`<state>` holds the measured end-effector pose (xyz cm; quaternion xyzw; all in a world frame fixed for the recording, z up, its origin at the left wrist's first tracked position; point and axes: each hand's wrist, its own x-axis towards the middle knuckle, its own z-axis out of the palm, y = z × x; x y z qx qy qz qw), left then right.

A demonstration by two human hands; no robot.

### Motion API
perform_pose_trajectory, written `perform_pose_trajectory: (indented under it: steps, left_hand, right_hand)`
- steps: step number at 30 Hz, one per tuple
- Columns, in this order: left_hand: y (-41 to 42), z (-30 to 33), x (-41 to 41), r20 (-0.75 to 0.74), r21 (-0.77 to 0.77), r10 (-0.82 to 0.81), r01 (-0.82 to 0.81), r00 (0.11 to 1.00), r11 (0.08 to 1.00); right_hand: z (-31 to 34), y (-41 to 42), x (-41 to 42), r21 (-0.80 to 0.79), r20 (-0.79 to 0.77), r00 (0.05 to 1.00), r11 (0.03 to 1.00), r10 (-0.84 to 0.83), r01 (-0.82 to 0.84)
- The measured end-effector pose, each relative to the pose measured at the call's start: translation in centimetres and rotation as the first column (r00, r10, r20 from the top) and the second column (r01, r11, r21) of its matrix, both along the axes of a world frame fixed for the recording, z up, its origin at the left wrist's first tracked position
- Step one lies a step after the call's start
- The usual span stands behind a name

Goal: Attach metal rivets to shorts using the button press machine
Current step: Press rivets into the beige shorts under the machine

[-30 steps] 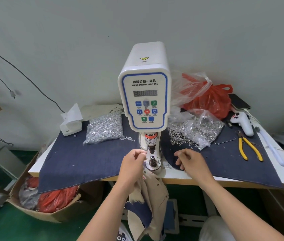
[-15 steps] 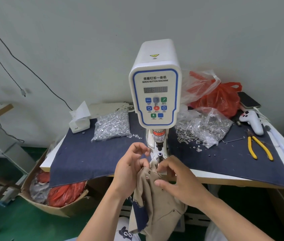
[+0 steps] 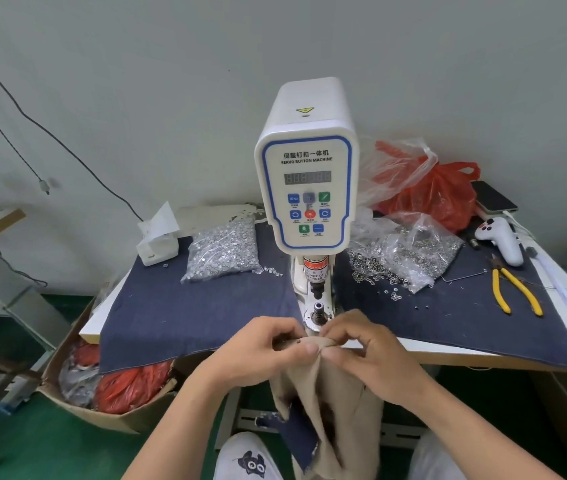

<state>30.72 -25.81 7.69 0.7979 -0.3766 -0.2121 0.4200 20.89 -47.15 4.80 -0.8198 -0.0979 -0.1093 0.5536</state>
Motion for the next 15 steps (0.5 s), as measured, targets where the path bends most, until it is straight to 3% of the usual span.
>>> perform_pose_trajectory:
  steps: [3, 5, 8, 12, 15]
  left_hand:
    - [0.4, -0.3, 0.2, -0.118, -0.180, 0.009, -0.031, 0.993, 0.983]
    - [0.1, -1.2, 0.1, -0.235, -0.281, 0.024, -0.092, 0.972, 0.955]
    - [-0.8, -3.2, 0.1, -0.478, -0.339, 0.131, -0.320, 0.868, 0.884]
    - [-3.3, -4.8, 0.8, -0.287, -0.246, 0.399, -0.470, 0.871, 0.848]
    - [-4.8, -5.1, 1.3, -0.273, -0.250, 0.497, -0.559, 0.824, 0.790]
  right_hand:
    - [-0.1, -1.1, 0.0, 0.226, -0.296, 0.925, 0.958, 0.238, -0.174]
    - [-0.1, -1.7, 0.3, 0.183, -0.378, 0.885, 0.959, 0.271, -0.216]
    - [-0.6, -2.4, 1.6, 0.067, -0.344, 0.924, 0.986, 0.168, -0.154]
    - [-1.7, -3.6, 3.4, 0.218, -0.333, 0.943, 0.974, 0.017, 0.060]
    - [-2.1, -3.8, 5.0, 0.315, -0.363, 0.929, 0.930, -0.065, 0.188]
